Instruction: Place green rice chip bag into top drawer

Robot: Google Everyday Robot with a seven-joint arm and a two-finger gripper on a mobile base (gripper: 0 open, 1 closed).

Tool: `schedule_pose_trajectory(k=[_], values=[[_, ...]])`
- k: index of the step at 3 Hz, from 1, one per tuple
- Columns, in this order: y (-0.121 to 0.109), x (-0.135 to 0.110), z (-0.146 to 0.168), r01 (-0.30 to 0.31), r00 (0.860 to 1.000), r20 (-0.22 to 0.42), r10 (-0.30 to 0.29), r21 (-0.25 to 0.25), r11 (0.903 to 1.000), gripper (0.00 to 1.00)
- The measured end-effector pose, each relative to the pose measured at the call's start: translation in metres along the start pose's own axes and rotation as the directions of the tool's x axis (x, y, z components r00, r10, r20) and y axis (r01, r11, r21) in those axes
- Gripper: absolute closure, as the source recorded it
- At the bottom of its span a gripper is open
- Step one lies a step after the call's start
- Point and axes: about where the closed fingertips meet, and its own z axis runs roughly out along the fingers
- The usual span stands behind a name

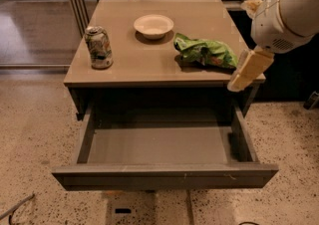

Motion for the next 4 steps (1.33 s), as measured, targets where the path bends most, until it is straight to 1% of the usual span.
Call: schedule_pose_trajectory(k=[1,2,3,4], values=[[-0.039,-0.022,0.044,-0.015,0.989,0.149,0.009,0.044,0.9989,0.0],[-0.074,-0.042,0.108,-0.062,0.961,0.271,0.06,-0.001,0.9981,0.0],[-0.076,-0.04,0.111,-0.066,0.96,0.272,0.064,-0.002,0.9978,0.0],[-0.071,-0.039,0.113,-0.048,0.965,0.259,0.048,-0.006,0.9988,0.0]])
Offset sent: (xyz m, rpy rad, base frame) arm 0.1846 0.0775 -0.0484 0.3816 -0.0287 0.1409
